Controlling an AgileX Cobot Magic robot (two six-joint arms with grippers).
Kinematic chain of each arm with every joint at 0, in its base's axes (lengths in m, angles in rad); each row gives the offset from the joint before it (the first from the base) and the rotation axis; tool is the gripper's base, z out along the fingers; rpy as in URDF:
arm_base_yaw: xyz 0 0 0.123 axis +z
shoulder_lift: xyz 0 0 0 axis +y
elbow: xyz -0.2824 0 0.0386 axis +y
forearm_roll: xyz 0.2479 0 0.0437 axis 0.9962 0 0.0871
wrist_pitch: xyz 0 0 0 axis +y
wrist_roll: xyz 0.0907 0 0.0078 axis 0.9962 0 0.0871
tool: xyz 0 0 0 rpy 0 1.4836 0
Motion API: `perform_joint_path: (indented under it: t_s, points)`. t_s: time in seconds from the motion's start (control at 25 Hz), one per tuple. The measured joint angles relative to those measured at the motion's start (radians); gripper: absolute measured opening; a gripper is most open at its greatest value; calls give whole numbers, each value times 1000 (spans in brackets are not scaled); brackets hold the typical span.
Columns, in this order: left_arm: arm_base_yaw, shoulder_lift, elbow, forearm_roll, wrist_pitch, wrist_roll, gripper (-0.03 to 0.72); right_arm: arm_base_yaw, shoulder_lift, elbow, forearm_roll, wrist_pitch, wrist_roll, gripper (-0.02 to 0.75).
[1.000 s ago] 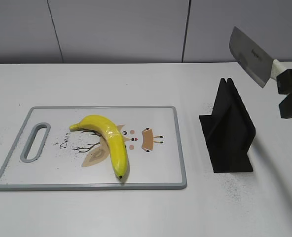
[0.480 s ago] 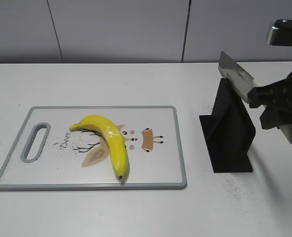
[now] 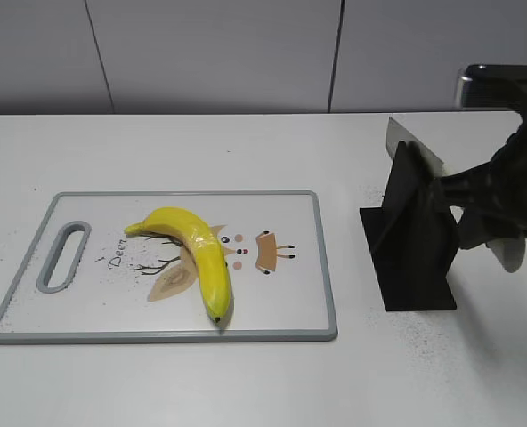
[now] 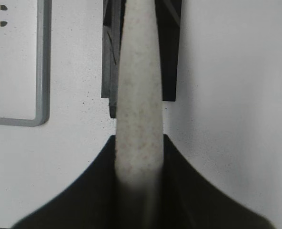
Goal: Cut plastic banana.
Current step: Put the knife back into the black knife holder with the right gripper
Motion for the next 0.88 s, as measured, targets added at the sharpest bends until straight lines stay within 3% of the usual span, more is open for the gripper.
perform_joint_path:
  t_s: [0.16,0.24,0.28,0.44,0.48,0.88]
  points:
    - [0,0,0,0,0,0,585,0,44,0,10,-12,0,162]
    - [0,0,0,0,0,0,585,0,49,0,17,-13,-6,204]
    - [0,0,1,0,0,0,585,0,49,0,18,-13,-13,255]
    - [0,0,1,0,0,0,585,0,49,0,19,-11,-30,576]
    - [0,0,1,0,0,0,585,0,48,0,19,-11,-32,622]
    - [0,0,1,1,0,0,585,0,-265,0,25,-25,-175,647]
